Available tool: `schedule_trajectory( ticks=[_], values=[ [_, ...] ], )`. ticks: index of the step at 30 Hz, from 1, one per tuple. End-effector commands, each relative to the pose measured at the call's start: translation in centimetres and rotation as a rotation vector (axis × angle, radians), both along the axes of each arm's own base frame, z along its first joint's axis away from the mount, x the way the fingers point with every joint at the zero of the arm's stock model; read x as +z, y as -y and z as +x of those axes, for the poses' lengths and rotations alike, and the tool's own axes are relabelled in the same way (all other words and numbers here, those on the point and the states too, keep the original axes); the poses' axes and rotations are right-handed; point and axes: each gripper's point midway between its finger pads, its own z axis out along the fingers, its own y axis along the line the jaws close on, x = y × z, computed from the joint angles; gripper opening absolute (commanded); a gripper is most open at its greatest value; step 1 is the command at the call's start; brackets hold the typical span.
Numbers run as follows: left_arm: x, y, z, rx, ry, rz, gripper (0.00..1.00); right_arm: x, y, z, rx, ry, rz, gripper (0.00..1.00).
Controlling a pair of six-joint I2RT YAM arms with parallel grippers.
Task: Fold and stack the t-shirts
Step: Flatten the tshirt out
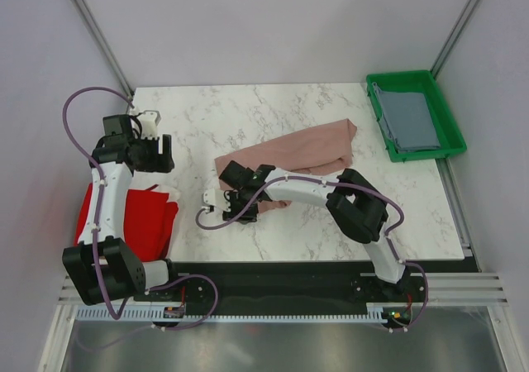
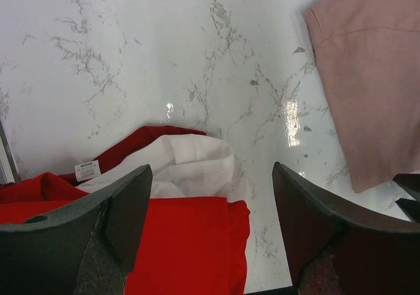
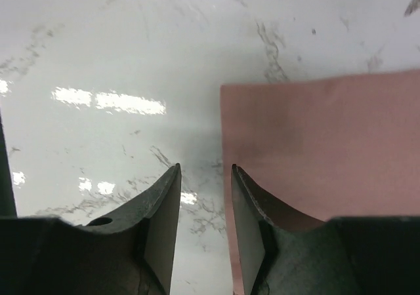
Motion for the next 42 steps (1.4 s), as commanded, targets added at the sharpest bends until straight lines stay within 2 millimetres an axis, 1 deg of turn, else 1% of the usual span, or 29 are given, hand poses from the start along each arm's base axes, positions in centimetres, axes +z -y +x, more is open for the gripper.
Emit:
schedule_trajectory(
  ticks=[1,5,6,9,13,15,16,18,19,21,22,24,27,29,30,32,33,35,36,37,38,39,41,42],
  values=[
    [0.6,0.3,0.9,-0.007,0.045,-0.025,0.81,3.1,-2.4,-0.3,0.036,0.033,0.112,0.45],
    [0.7,0.5,0.8,-0.004,0.048,-0.038,0.81,3.5,-3.4,0.0,0.041,0.047,0.126,0.45],
    [0.7,0.5,0.7,-0.005,0.049,-0.039,0.81,4.0,-3.8,0.1,0.043,0.056,0.137,0.45],
    [0.5,0.5,0.5,-0.003,0.045,-0.039,0.81,4.5,-4.3,0.5,0.047,0.081,0.149,0.44],
    [0.2,0.6,0.3,-0.004,0.038,-0.042,0.81,4.8,-4.7,1.3,0.044,0.130,0.163,0.43],
    [0.0,0.6,0.4,-0.006,0.037,-0.044,0.81,4.6,-4.9,1.6,0.045,0.138,0.161,0.45],
    [-0.1,0.6,0.4,-0.006,0.034,-0.042,0.81,3.9,-4.9,1.6,0.042,0.129,0.146,0.46],
    [-0.2,0.5,0.5,-0.006,0.032,-0.037,0.81,3.4,-5.2,1.6,0.048,0.119,0.141,0.47],
    [-0.3,0.4,0.6,-0.006,0.031,-0.035,0.81,2.6,-5.1,1.4,0.053,0.104,0.124,0.47],
    [-0.3,0.4,0.8,-0.005,0.030,-0.034,0.81,2.3,-5.4,1.3,0.059,0.095,0.124,0.47],
    [-0.3,0.4,0.8,-0.004,0.030,-0.035,0.81,1.5,-5.5,1.2,0.059,0.087,0.110,0.47],
    [-0.3,0.4,0.9,-0.005,0.030,-0.036,0.81,0.7,-5.6,1.5,0.057,0.089,0.098,0.47],
    [-0.3,0.4,1.0,-0.003,0.030,-0.038,0.81,0.3,-5.9,1.8,0.054,0.093,0.092,0.45],
    [-0.3,0.3,1.0,-0.003,0.032,-0.038,0.81,0.2,-6.0,1.8,0.052,0.093,0.090,0.37],
    [-0.3,0.3,1.0,-0.001,0.033,-0.035,0.81,0.3,-6.0,1.8,0.052,0.092,0.089,0.26],
    [-0.4,0.3,1.0,0.000,0.029,-0.037,0.81,0.2,-5.8,1.8,0.052,0.091,0.081,0.10],
    [-0.4,0.3,1.0,0.001,0.026,-0.039,0.81,0.7,-5.7,2.0,0.047,0.102,0.085,0.00],
    [-0.2,0.3,1.2,0.000,0.032,-0.041,0.81,2.0,-5.9,2.4,0.041,0.133,0.099,0.00],
    [-0.1,0.3,1.3,-0.001,0.034,-0.039,0.81,4.1,-5.9,3.2,0.021,0.180,0.116,0.00],
    [0.0,0.3,1.4,-0.003,0.038,-0.037,0.81,5.8,-6.0,3.5,0.013,0.206,0.138,0.00],
    [0.2,0.3,1.5,-0.006,0.043,-0.035,0.81,8.2,-6.5,4.1,0.014,0.250,0.177,0.00],
    [0.1,0.1,1.6,-0.005,0.041,-0.031,0.81,11.6,-6.6,4.5,0.013,0.299,0.227,0.00],
    [0.1,-0.1,2.1,-0.012,0.039,-0.021,0.81,16.1,-6.8,5.3,0.007,0.381,0.292,0.00],
    [0.2,-0.2,2.3,-0.013,0.042,-0.018,0.81,18.3,-6.6,5.4,0.014,0.418,0.318,0.00]
  ],
)
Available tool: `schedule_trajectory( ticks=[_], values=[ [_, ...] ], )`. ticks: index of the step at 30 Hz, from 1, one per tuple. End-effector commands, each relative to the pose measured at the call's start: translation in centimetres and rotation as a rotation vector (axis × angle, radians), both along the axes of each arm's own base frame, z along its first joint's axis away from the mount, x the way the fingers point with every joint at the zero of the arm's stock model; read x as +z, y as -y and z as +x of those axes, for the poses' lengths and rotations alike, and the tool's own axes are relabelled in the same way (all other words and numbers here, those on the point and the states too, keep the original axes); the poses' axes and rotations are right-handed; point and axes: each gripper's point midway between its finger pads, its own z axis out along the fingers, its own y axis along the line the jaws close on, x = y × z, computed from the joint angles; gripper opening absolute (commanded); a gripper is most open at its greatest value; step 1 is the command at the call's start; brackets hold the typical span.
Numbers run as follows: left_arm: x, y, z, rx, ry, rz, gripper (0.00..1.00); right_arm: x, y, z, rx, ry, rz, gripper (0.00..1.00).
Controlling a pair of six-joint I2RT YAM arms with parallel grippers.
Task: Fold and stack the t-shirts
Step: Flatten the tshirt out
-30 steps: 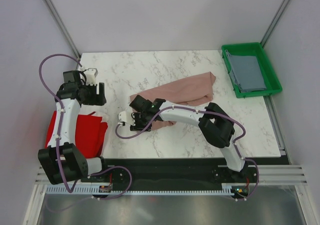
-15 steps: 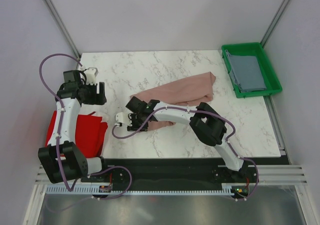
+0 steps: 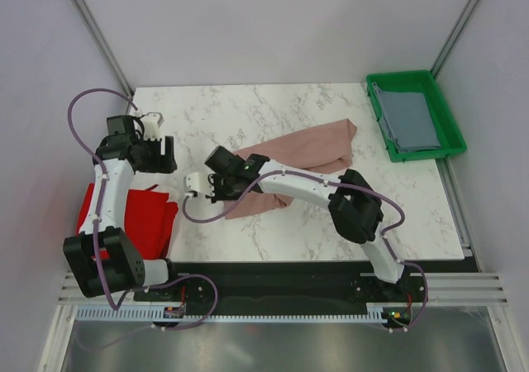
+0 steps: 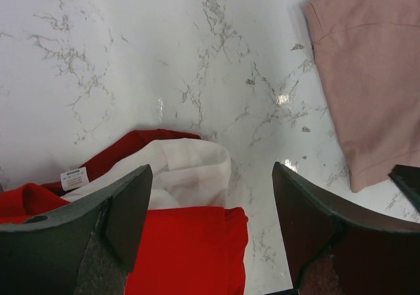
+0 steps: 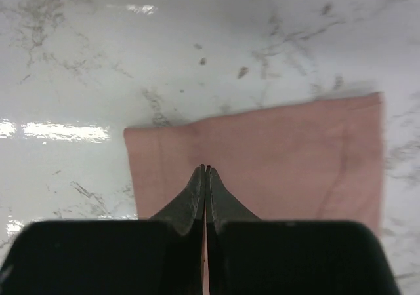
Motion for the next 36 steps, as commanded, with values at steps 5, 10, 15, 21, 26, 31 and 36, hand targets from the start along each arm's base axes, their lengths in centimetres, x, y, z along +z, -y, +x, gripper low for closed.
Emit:
schedule_trajectory(
  ticks=[5,10,15,21,26,31,36],
  values=[
    [2.2,-0.7,2.6,0.004,0.084,0.014,0.81,13.3,-0.2,1.7,-0.010,0.224,0.195,0.38],
    [2.7,-0.6,2.3,0.005,0.110,0.017,0.82,7.6,2.6,0.2,0.016,0.162,0.064,0.46],
    [2.4,-0.5,1.5,-0.018,0.112,0.036,0.82,3.1,6.9,-0.1,0.017,0.155,-0.068,0.45],
    [1.5,-0.5,1.3,-0.021,0.088,0.026,0.82,0.9,10.3,0.7,-0.013,0.143,-0.139,0.44],
    [0.9,0.0,1.5,-0.012,0.068,-0.013,0.82,-0.6,10.6,1.2,-0.034,0.123,-0.160,0.45],
    [0.7,0.0,1.5,-0.008,0.063,-0.019,0.82,-2.5,10.8,1.4,-0.038,0.089,-0.183,0.45],
    [0.6,-0.2,1.4,-0.005,0.060,-0.007,0.82,-4.1,10.7,1.6,-0.054,0.021,-0.175,0.46]
  ],
)
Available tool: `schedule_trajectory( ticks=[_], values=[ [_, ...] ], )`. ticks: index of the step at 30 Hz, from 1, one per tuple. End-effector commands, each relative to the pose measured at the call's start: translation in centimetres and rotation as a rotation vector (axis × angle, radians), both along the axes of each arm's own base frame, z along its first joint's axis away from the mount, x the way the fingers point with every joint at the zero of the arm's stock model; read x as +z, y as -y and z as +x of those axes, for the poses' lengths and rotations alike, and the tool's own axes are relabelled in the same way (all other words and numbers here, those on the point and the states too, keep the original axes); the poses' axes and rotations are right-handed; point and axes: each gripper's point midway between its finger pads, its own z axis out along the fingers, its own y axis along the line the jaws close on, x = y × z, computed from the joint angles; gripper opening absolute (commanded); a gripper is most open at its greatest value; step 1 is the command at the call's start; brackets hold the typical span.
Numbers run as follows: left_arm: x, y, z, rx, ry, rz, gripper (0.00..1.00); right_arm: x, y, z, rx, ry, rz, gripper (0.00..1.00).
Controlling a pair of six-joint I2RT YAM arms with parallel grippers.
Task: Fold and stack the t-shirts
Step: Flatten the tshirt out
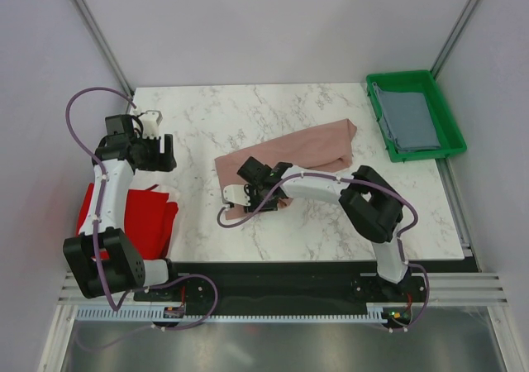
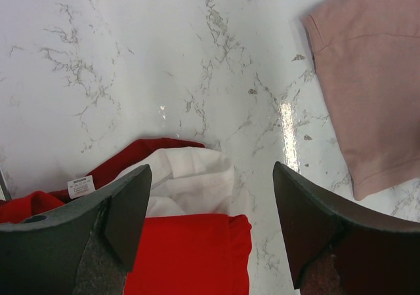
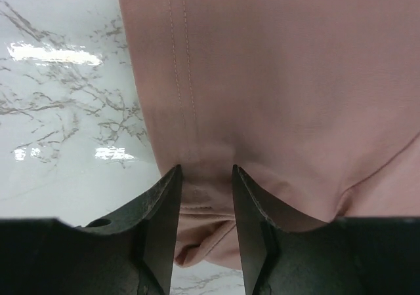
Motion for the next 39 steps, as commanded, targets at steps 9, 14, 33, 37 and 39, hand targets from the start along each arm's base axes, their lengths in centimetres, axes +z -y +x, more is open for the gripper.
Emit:
schedule_trajectory(
  ticks=[9,14,33,37,39],
  values=[
    [0.0,0.0,0.4,0.010,0.022,-0.013,0.82,-1.5,-1.0,1.1,-0.039,-0.108,0.036,0.22],
    [0.0,0.0,0.5,0.012,0.021,-0.018,0.82,0.1,-2.0,1.7,-0.042,-0.099,0.072,0.01],
    [5.8,-0.9,3.9,0.018,0.153,0.015,0.83,38.8,-5.6,10.2,-0.130,0.614,0.642,0.00],
    [7.7,-0.8,4.5,0.018,0.193,0.010,0.83,44.0,-1.2,13.7,-0.282,0.839,0.669,0.00],
    [8.2,-0.5,4.7,0.008,0.205,0.006,0.82,44.4,1.6,16.4,-0.365,0.900,0.659,0.00]
  ],
)
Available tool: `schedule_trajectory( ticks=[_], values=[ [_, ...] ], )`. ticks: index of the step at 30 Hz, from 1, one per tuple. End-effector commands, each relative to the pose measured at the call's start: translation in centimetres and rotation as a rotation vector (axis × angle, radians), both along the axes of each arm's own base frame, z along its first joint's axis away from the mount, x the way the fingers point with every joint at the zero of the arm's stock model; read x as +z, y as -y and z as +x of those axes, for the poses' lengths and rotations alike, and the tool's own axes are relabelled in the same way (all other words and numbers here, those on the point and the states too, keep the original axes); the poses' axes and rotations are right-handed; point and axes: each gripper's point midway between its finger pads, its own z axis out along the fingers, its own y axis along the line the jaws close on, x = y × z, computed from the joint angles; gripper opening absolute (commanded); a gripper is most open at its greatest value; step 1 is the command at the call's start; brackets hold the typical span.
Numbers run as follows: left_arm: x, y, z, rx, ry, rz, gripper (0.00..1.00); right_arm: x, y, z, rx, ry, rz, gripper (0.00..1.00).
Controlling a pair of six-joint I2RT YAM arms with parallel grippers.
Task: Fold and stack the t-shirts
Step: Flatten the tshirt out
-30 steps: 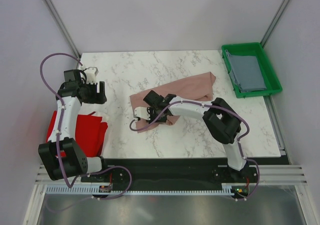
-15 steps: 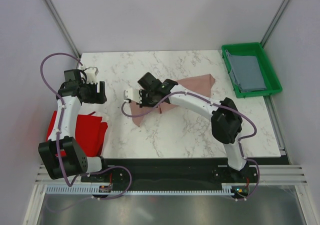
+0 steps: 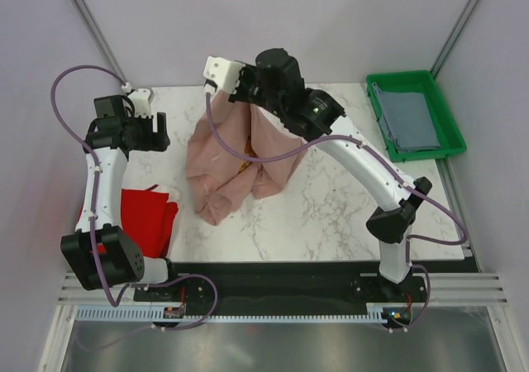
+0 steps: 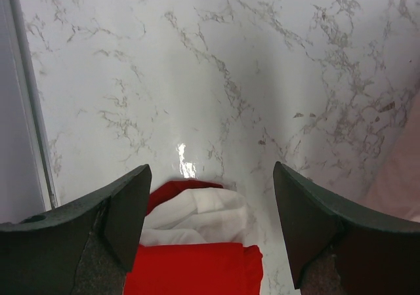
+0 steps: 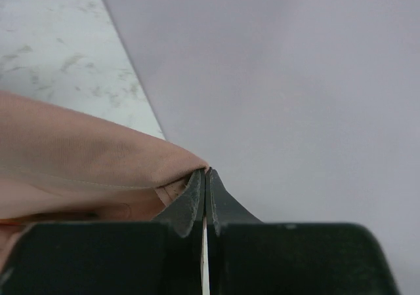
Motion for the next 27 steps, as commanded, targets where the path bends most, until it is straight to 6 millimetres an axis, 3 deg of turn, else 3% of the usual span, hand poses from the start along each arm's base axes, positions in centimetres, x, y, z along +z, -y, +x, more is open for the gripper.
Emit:
schedule_trajectory(
  ticks=[1,3,5,6,8,9,11,12,15,16,18,19,20,21,23,24,26,27],
  values=[
    [2.8,0.5,1.0,-0.009,0.072,-0.030,0.82,3.7,6.8,5.0,-0.249,0.133,0.054,0.00],
    [2.6,1.3,1.0,-0.045,0.056,-0.029,0.80,1.8,10.3,7.9,-0.348,0.091,0.054,0.00],
    [1.8,2.7,0.8,-0.097,0.025,-0.029,0.80,-0.6,12.5,9.6,-0.409,0.045,0.032,0.00],
    [1.1,3.2,0.5,-0.115,-0.002,-0.032,0.80,-3.8,14.3,10.8,-0.451,-0.007,-0.019,0.00],
    [-0.2,4.5,0.0,-0.151,-0.044,-0.038,0.80,-7.5,16.3,11.8,-0.494,-0.069,-0.072,0.00],
    [-0.6,4.8,-0.2,-0.158,-0.055,-0.043,0.80,-11.4,18.6,12.6,-0.541,-0.130,-0.135,0.00],
    [-1.2,5.3,-0.6,-0.162,-0.070,-0.065,0.80,-15.2,20.9,13.3,-0.597,-0.192,-0.177,0.00],
    [-1.2,5.4,-0.7,-0.161,-0.069,-0.069,0.80,-18.0,23.4,13.7,-0.653,-0.239,-0.214,0.00],
    [-1.6,5.4,-1.0,-0.155,-0.076,-0.074,0.80,-20.7,26.1,13.7,-0.750,-0.284,-0.252,0.04],
    [-1.7,5.4,-1.1,-0.153,-0.077,-0.071,0.80,-20.7,26.1,13.4,-0.749,-0.284,-0.251,0.24],
    [-1.8,5.3,-1.2,-0.151,-0.077,-0.067,0.80,-20.4,25.0,12.5,-0.720,-0.293,-0.220,0.38],
    [-1.9,5.2,-1.3,-0.144,-0.078,-0.063,0.80,-18.4,23.1,11.2,-0.635,-0.287,-0.179,0.44],
    [-2.0,5.2,-1.4,-0.145,-0.078,-0.062,0.80,-18.9,22.5,10.9,-0.593,-0.312,-0.178,0.44],
    [-2.0,5.0,-1.4,-0.140,-0.079,-0.054,0.80,-17.8,20.5,9.6,-0.500,-0.319,-0.164,0.44],
    [-1.9,4.9,-1.6,-0.135,-0.074,-0.045,0.80,-19.8,15.6,5.3,-0.242,-0.449,-0.175,0.44],
    [-1.9,4.7,-1.6,-0.126,-0.070,-0.036,0.80,-19.1,14.0,2.9,-0.129,-0.465,-0.170,0.44],
    [-2.0,4.4,-1.7,-0.118,-0.069,-0.025,0.80,-21.0,11.0,-1.8,0.055,-0.553,-0.201,0.44],
    [-1.9,4.1,-1.7,-0.105,-0.068,-0.011,0.80,-22.6,9.0,-5.0,0.144,-0.581,-0.258,0.43]
  ],
)
